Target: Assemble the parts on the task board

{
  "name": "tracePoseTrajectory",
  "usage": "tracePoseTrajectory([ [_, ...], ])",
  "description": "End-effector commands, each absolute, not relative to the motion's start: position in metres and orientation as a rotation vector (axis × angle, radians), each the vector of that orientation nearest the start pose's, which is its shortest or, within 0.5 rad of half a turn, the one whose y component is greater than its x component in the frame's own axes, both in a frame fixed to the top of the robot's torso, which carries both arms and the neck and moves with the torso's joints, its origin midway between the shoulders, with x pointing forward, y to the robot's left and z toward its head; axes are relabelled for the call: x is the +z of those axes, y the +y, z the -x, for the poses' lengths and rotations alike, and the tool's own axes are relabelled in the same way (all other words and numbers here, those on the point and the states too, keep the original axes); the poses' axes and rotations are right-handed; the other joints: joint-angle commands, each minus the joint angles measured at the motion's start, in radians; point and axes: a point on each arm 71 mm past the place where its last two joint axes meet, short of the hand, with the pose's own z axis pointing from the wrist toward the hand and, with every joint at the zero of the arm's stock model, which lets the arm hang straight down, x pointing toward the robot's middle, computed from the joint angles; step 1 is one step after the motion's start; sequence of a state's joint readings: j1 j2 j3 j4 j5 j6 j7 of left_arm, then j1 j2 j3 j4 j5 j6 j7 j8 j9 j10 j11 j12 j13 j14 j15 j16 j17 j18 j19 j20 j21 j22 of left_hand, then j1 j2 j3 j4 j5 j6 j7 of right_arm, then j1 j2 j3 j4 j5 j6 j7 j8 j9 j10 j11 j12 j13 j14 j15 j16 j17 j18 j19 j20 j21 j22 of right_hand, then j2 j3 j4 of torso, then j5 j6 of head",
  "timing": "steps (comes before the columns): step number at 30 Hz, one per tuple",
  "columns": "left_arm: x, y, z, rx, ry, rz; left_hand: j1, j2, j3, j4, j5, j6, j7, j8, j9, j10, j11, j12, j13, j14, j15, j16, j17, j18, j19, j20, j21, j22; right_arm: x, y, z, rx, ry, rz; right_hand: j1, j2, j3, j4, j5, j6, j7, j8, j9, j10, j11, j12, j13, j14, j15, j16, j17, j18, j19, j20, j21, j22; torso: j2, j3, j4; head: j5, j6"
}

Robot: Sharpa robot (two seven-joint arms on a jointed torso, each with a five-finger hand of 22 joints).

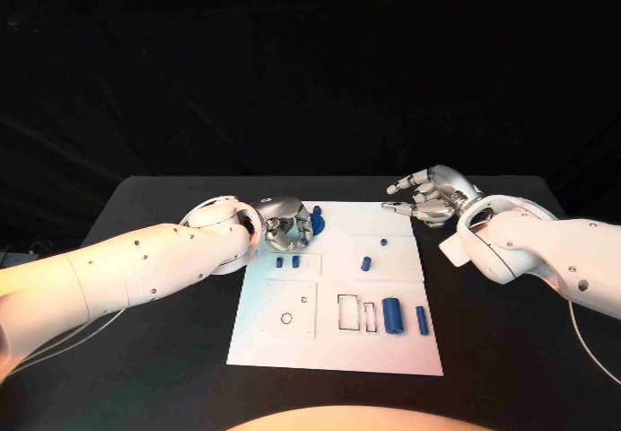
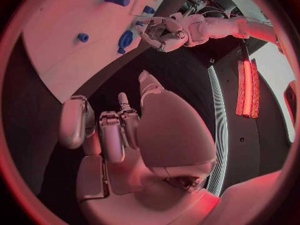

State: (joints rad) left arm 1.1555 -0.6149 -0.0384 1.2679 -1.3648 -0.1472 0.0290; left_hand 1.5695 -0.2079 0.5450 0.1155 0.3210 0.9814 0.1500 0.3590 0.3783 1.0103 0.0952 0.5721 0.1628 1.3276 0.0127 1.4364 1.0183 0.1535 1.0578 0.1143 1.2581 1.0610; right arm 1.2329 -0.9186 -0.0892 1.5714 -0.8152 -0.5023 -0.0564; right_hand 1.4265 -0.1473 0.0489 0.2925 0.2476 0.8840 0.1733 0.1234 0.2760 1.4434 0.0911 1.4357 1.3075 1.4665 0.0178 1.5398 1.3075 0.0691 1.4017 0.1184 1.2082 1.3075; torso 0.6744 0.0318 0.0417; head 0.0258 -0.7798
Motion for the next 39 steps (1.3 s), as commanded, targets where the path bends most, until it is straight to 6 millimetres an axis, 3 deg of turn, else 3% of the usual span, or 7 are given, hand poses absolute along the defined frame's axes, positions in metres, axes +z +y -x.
tracePoseTrajectory([
  [1,-0.223,0.148,-0.510,-0.856,1.823,-0.131,-0.012,-0.002,0.001,-0.005,0.002,0.007,0.001,-0.004,0.000,0.025,-0.015,-0.005,0.022,0.008,0.002,0.004,0.003,-0.018,0.009,0.001,0.006,0.002,-0.182,-0.238,-0.481,0.866,1.643,-0.529,0.000,0.012,0.005,-0.002,0.003,0.006,0.002,-0.002,-0.001,-0.004,-0.001,-0.004,0.109,0.081,-0.003,-0.005,0.169,0.013,-0.004,-0.001,-0.007,0.019,-0.001,0.0004,0.0011,0.003,0.001],
  [17,-0.220,0.170,-0.508,-0.802,1.849,-0.115,-0.020,-0.003,0.000,-0.005,0.002,0.010,0.000,-0.007,0.001,0.028,-0.016,-0.010,0.023,0.012,0.001,0.005,0.005,-0.018,0.010,0.001,0.007,0.002,-0.182,-0.240,-0.480,0.860,1.642,-0.535,0.000,0.012,0.005,-0.002,0.003,0.006,0.002,-0.002,-0.001,-0.004,-0.001,-0.004,0.109,0.081,-0.003,-0.005,0.169,0.013,-0.004,-0.001,-0.007,0.019,-0.001,0.0007,0.0005,0.007,0.002],
  [39,-0.229,0.176,-0.513,-0.716,1.906,-0.162,-0.024,-0.006,0.000,-0.006,0.001,0.009,-0.001,-0.010,0.002,0.028,-0.016,-0.014,0.023,0.012,0.001,0.004,0.004,-0.017,0.006,0.001,0.003,-0.002,-0.182,-0.240,-0.481,0.858,1.641,-0.537,0.000,0.012,0.005,-0.002,0.003,0.006,0.002,-0.002,-0.001,-0.004,-0.001,-0.004,0.109,0.081,-0.003,-0.005,0.169,0.013,-0.004,-0.001,-0.007,0.019,0.002,0.0000,-0.0014,0.006,0.000],
])
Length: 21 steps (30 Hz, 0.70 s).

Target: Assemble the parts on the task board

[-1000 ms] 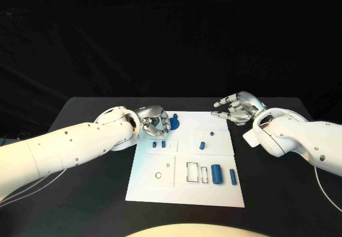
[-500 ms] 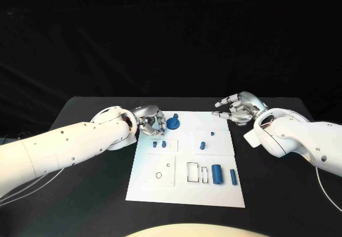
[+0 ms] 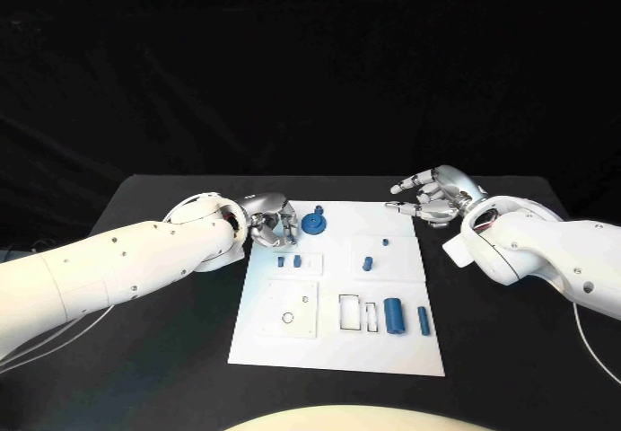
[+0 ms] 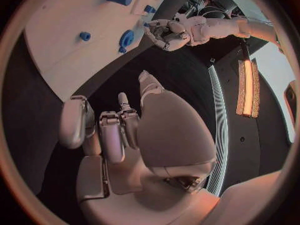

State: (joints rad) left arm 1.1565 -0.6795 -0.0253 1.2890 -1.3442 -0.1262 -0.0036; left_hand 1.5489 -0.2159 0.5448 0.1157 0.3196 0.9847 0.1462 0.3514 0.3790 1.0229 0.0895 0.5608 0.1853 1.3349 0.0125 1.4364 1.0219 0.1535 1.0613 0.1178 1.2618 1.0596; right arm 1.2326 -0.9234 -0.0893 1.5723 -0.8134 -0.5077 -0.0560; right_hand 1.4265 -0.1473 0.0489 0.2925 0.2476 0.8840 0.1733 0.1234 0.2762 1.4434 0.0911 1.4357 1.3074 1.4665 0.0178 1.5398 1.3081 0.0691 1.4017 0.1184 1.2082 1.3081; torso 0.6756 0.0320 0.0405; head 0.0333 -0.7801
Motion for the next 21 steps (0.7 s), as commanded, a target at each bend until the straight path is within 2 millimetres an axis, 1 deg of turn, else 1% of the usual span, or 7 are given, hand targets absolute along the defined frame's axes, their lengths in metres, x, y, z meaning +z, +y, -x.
tracePoseTrajectory([
  [1,-0.2294,0.1750,-0.5127,-0.718,1.909,-0.162,-0.004,0.002,0.000,-0.007,0.002,0.006,0.002,-0.003,0.001,0.015,-0.011,-0.003,0.001,0.004,0.001,0.004,0.000,-0.017,0.002,-0.003,-0.001,-0.001,-0.1823,-0.2403,-0.4806,0.858,1.641,-0.537,0.000,0.012,0.005,-0.002,0.003,0.006,0.002,-0.002,-0.002,-0.004,-0.001,-0.004,0.109,0.081,-0.003,-0.005,0.169,0.013,-0.004,-0.001,-0.007,0.018,0.000,-0.0001,-0.0008,-0.001,0.000],
  [7,-0.2298,0.1719,-0.5115,-0.727,1.914,-0.164,-0.004,0.002,0.000,-0.007,0.002,0.006,0.002,-0.003,0.001,0.015,-0.011,-0.003,0.001,0.004,0.001,0.004,0.000,-0.017,0.002,-0.003,-0.001,-0.001,-0.1823,-0.2403,-0.4806,0.858,1.641,-0.537,0.000,0.012,0.005,-0.002,0.003,0.006,0.002,-0.002,-0.002,-0.004,-0.001,-0.004,0.109,0.081,-0.003,-0.005,0.169,0.013,-0.004,-0.001,-0.007,0.018,0.001,0.0007,-0.0013,-0.001,-0.001],
  [9,-0.2298,0.1713,-0.5112,-0.728,1.914,-0.164,-0.006,0.002,0.000,-0.006,0.002,0.006,0.003,-0.004,0.001,0.016,-0.011,-0.004,0.001,0.004,0.001,0.004,0.000,-0.017,0.002,-0.003,-0.001,-0.001,-0.1822,-0.2405,-0.4805,0.858,1.641,-0.537,0.000,0.012,0.005,-0.002,0.003,0.006,0.002,-0.002,-0.002,-0.004,-0.001,-0.004,0.109,0.081,-0.003,-0.005,0.169,0.013,-0.004,-0.001,-0.007,0.018,0.001,0.0005,-0.0006,-0.002,-0.001],
  [12,-0.2301,0.1714,-0.5113,-0.725,1.915,-0.165,-0.007,0.003,0.000,-0.006,0.002,0.006,0.002,-0.004,0.002,0.016,-0.011,-0.005,0.001,0.004,0.001,0.003,-0.001,-0.018,0.003,-0.003,-0.001,0.000,-0.1822,-0.2409,-0.4804,0.857,1.640,-0.538,0.000,0.012,0.005,-0.002,0.003,0.006,0.002,-0.002,-0.002,-0.004,-0.001,-0.004,0.109,0.081,-0.003,-0.005,0.169,0.013,-0.004,-0.001,-0.007,0.018,0.001,0.0004,0.0024,-0.003,-0.002],
  [14,-0.2303,0.1723,-0.5116,-0.719,1.916,-0.165,-0.007,0.003,0.000,-0.006,0.002,0.006,0.002,-0.004,0.002,0.016,-0.011,-0.005,0.001,0.004,0.001,0.003,-0.001,-0.018,0.003,-0.003,-0.001,0.000,-0.1821,-0.2410,-0.4803,0.857,1.640,-0.538,0.000,0.013,0.007,-0.003,0.004,0.007,0.002,-0.002,-0.003,-0.003,-0.001,-0.004,0.109,0.081,-0.004,-0.005,0.169,0.013,-0.003,-0.002,-0.008,0.018,0.000,0.0007,0.0027,-0.003,-0.004],
  [18,-0.2314,0.1738,-0.5117,-0.711,1.921,-0.166,-0.009,0.002,0.000,-0.006,0.001,0.007,0.002,-0.005,0.002,0.017,-0.011,-0.005,0.001,0.005,0.001,0.004,0.001,-0.018,0.003,-0.003,-0.001,-0.001,-0.1821,-0.2412,-0.4801,0.857,1.640,-0.538,0.000,0.013,0.007,-0.003,0.004,0.007,0.002,-0.002,-0.003,-0.003,-0.001,-0.004,0.109,0.081,-0.004,-0.005,0.169,0.013,-0.003,-0.002,-0.008,0.018,0.000,0.0018,0.0014,-0.001,-0.004],
  [21,-0.2327,0.1739,-0.5118,-0.706,1.929,-0.169,-0.010,0.002,0.000,-0.006,0.001,0.007,0.002,-0.005,0.002,0.017,-0.011,-0.006,0.001,0.005,0.001,0.004,0.002,-0.017,0.002,-0.003,-0.002,-0.001,-0.1821,-0.2413,-0.4802,0.856,1.640,-0.538,0.000,0.013,0.007,-0.003,0.004,0.007,0.002,-0.002,-0.003,-0.003,-0.001,-0.004,0.109,0.081,-0.004,-0.005,0.169,0.013,-0.003,-0.002,-0.008,0.018,0.000,0.0012,0.0008,0.000,-0.004],
])
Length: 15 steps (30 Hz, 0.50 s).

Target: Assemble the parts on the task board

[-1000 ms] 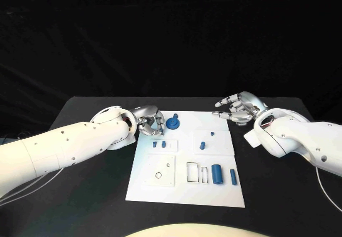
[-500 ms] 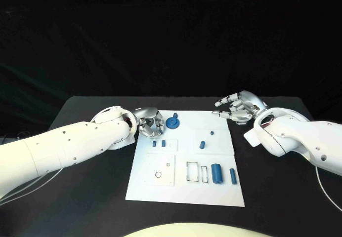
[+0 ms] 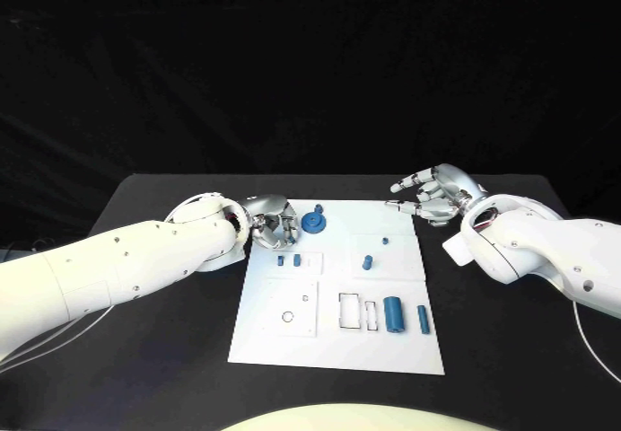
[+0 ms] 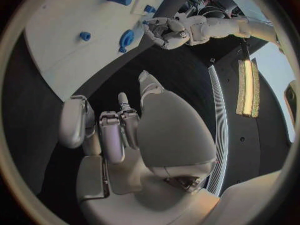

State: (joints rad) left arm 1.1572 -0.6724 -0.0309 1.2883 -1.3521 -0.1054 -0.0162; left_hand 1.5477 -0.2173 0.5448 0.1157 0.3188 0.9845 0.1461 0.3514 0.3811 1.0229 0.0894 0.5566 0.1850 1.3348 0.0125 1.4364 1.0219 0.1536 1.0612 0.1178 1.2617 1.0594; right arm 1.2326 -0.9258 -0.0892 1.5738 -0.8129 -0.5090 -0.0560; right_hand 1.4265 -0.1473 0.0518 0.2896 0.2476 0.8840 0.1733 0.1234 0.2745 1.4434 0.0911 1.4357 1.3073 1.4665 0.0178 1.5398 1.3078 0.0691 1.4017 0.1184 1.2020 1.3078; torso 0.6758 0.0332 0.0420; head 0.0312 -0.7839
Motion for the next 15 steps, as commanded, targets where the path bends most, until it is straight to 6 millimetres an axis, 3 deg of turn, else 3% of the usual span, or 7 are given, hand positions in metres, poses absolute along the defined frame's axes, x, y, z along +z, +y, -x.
tracePoseTrajectory([
  [1,-0.2333,0.1736,-0.5117,-0.705,1.932,-0.170,-0.009,0.003,0.000,-0.006,0.002,0.007,0.002,-0.005,0.000,0.017,-0.011,-0.002,0.002,0.005,0.001,0.004,0.000,-0.018,0.003,-0.003,-0.001,-0.001,-0.1821,-0.2412,-0.4802,0.856,1.640,-0.538,0.001,0.013,0.004,0.000,0.004,0.007,0.002,-0.002,-0.001,-0.004,-0.001,-0.004,0.109,0.081,-0.004,-0.005,0.169,0.013,-0.003,-0.002,-0.002,0.018,-0.001,-0.0001,-0.0012,0.003,-0.001],
  [6,-0.2360,0.1713,-0.5112,-0.705,1.946,-0.179,-0.009,0.003,0.000,-0.006,0.002,0.007,0.002,-0.005,0.000,0.017,-0.011,-0.002,0.002,0.005,0.001,0.004,0.001,-0.018,0.002,-0.003,-0.002,-0.001,-0.1821,-0.2411,-0.4803,0.857,1.640,-0.538,0.001,0.013,0.004,0.000,0.004,0.007,0.002,-0.002,-0.001,-0.004,-0.001,-0.004,0.109,0.081,-0.004,-0.005,0.169,0.013,-0.003,-0.002,-0.002,0.018,0.001,-0.0007,-0.0041,0.002,0.000],
  [15,-0.2392,0.1683,-0.5102,-0.710,1.951,-0.187,-0.011,0.003,-0.001,-0.006,0.000,0.008,0.002,-0.006,0.000,0.018,-0.012,-0.003,0.002,0.004,0.001,0.003,-0.002,-0.018,0.004,-0.002,-0.001,0.000,-0.1821,-0.2407,-0.4805,0.858,1.639,-0.537,0.001,0.013,0.004,0.000,0.004,0.007,0.002,-0.002,-0.001,-0.004,-0.001,-0.004,0.109,0.081,-0.004,-0.005,0.169,0.013,-0.003,-0.002,-0.002,0.018,0.000,-0.0011,-0.0007,-0.001,-0.001],
])
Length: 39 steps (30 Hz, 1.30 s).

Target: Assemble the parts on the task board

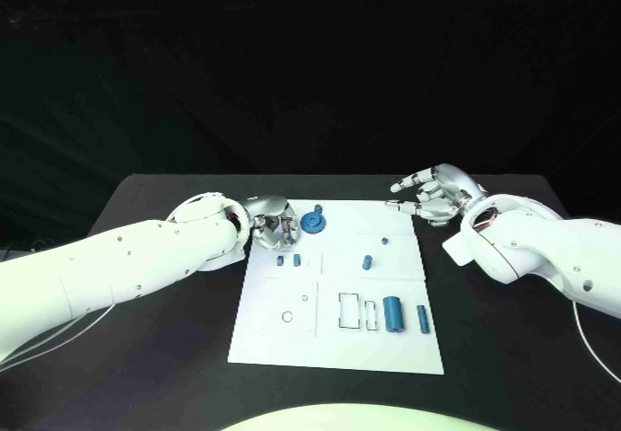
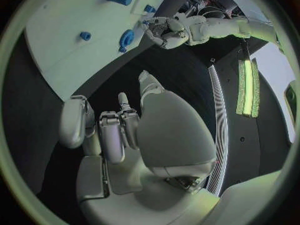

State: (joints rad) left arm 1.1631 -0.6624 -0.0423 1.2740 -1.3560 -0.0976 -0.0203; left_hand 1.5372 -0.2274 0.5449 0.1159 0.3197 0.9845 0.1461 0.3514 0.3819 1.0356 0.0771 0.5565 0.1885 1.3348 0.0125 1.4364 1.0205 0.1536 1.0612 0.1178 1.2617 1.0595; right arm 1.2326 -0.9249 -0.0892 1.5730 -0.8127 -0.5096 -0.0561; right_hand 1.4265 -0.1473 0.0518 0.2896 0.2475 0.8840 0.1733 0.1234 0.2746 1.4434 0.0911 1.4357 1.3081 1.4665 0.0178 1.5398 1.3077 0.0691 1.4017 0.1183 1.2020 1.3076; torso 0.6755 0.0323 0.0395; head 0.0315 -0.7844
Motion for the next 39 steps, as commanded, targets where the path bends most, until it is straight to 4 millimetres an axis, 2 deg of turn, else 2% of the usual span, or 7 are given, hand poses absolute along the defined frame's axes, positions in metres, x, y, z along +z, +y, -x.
tracePoseTrajectory([
  [1,-0.2392,0.1681,-0.5101,-0.712,1.949,-0.187,-0.001,0.014,-0.001,-0.006,-0.002,0.009,0.001,-0.006,0.000,0.006,0.000,-0.003,-0.001,0.004,0.001,0.003,0.000,-0.019,0.006,-0.002,0.000,0.002,-0.1821,-0.2407,-0.4805,0.858,1.639,-0.537,0.001,0.013,0.004,0.000,0.004,0.007,0.002,-0.002,-0.001,-0.004,-0.001,-0.004,0.108,0.081,-0.004,-0.005,0.169,0.013,-0.003,-0.002,-0.002,0.018,0.000,-0.0002,0.0021,-0.001,0.000],
  [7,-0.2385,0.1664,-0.5096,-0.723,1.940,-0.186,-0.002,0.014,-0.001,-0.007,-0.002,0.009,0.001,-0.006,0.000,0.007,0.000,-0.004,-0.001,0.004,0.001,0.003,0.000,-0.019,0.008,-0.002,0.001,0.004,-0.1822,-0.2405,-0.4805,0.858,1.640,-0.537,0.001,0.013,0.004,0.000,0.004,0.007,0.002,-0.002,-0.001,-0.004,-0.001,-0.004,0.108,0.081,-0.004,-0.005,0.169,0.013,-0.003,-0.002,-0.002,0.018,0.000,-0.0001,-0.0002,0.000,-0.001],
  [24,-0.2367,0.1650,-0.5080,-0.739,1.931,-0.181,-0.017,0.017,-0.005,-0.015,-0.005,0.039,-0.009,-0.003,0.013,0.032,-0.011,-0.004,0.012,0.024,-0.008,0.013,0.033,-0.023,0.027,-0.007,0.007,0.017,-0.1828,-0.2407,-0.4806,0.857,1.641,-0.537,0.001,0.013,0.004,0.000,0.004,0.007,0.002,-0.002,-0.001,-0.004,-0.001,-0.004,0.108,0.081,-0.004,-0.005,0.169,0.013,-0.003,-0.002,-0.002,0.018,0.000,0.0005,0.0006,-0.003,0.001],
  [31,-0.2375,0.1647,-0.5082,-0.722,1.941,-0.187,-0.030,0.016,-0.007,-0.011,-0.005,0.034,-0.011,-0.008,0.015,0.029,-0.012,-0.009,0.015,0.027,-0.009,0.015,0.039,-0.023,0.026,-0.008,0.004,0.014,-0.1830,-0.2410,-0.4806,0.857,1.642,-0.537,0.001,0.013,0.004,0.000,0.004,0.007,0.002,-0.002,-0.001,-0.004,-0.001,-0.004,0.108,0.081,-0.004,-0.005,0.169,0.013,-0.003,-0.002,-0.002,0.018,0.000,0.0006,0.0009,-0.003,0.000],
  [39,-0.2382,0.1643,-0.5090,-0.705,1.947,-0.187,-0.047,0.014,-0.008,-0.006,-0.005,0.002,-0.009,-0.035,0.013,0.027,-0.011,-0.018,0.020,0.024,-0.008,0.017,0.039,-0.022,0.022,-0.007,-0.005,0.006,-0.1831,-0.2408,-0.4807,0.857,1.642,-0.537,0.001,0.013,0.004,0.000,0.004,0.007,0.002,-0.002,-0.001,-0.004,-0.001,-0.004,0.108,0.081,-0.004,-0.005,0.169,0.013,-0.003,-0.002,-0.002,0.018,0.000,0.0008,0.0008,-0.003,-0.001],
])
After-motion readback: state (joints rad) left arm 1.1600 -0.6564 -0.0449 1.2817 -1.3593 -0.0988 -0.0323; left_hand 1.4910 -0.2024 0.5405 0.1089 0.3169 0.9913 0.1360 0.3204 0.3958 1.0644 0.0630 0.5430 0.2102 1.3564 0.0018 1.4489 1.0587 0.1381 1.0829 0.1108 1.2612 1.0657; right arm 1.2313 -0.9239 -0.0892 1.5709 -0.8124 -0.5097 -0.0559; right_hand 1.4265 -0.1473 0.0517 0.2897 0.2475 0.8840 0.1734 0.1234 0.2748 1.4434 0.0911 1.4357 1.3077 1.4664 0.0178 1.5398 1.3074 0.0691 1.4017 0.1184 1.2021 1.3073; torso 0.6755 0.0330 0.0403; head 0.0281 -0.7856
